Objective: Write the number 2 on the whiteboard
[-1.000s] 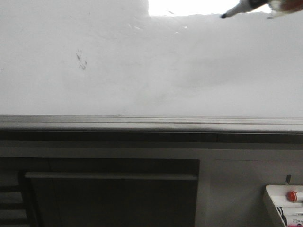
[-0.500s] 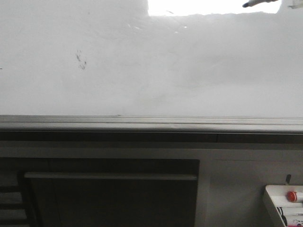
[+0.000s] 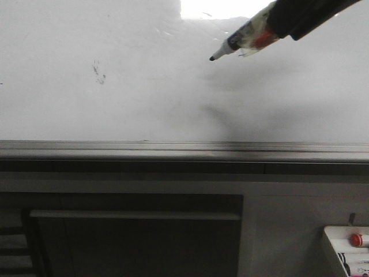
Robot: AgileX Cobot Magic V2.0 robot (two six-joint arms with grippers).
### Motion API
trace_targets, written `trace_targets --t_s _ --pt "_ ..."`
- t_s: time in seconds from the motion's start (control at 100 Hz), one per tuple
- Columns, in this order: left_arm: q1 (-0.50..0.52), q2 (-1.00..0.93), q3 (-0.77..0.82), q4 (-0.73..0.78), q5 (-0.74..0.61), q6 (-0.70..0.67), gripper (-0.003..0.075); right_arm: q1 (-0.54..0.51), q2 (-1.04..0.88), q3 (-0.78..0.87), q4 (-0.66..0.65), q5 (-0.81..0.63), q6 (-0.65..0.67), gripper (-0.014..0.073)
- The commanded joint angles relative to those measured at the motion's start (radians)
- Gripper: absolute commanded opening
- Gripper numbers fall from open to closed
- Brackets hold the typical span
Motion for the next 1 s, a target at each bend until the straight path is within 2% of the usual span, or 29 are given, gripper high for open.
trace_targets --t_s 0.0,0.1,0.23,0.6,0.81,0.88,0.99 --pt "0.004 0.0 -0.026 -0.015 -0.083 -0.008 0.0391 -0.016 0.058 -0.15 0.047 0.121 -0.074 0.0015" --pt "0.004 0.0 -0.026 -0.015 -0.091 -0.008 0.0391 -0.051 0.144 -0.288 0.119 0.232 -0.159 0.0015" --pt "0.004 0.0 -0.026 -0.013 -0.091 -0.008 0.0391 -0.069 0.193 -0.376 0.128 0.207 -0.173 0.0015" --pt "0.004 0.002 -0.026 -0.013 -0.091 -0.008 0.0391 -0.069 0.265 -0.376 0.161 0.144 -0.204 0.0015" --pt "0.004 0.002 -0.026 -0.013 -0.091 -0.008 0.0391 -0.087 0.291 -0.378 0.104 0.08 -0.199 0.0015" --pt "0.004 0.002 -0.026 -0.011 -0.091 -0.008 0.0391 -0.118 0.291 -0.378 0.102 0.103 -0.199 0.0015" --pt "0.004 0.002 -0.026 -0.011 -0.091 -0.008 0.0391 -0.158 0.289 -0.368 0.102 0.218 -0.199 0.0015"
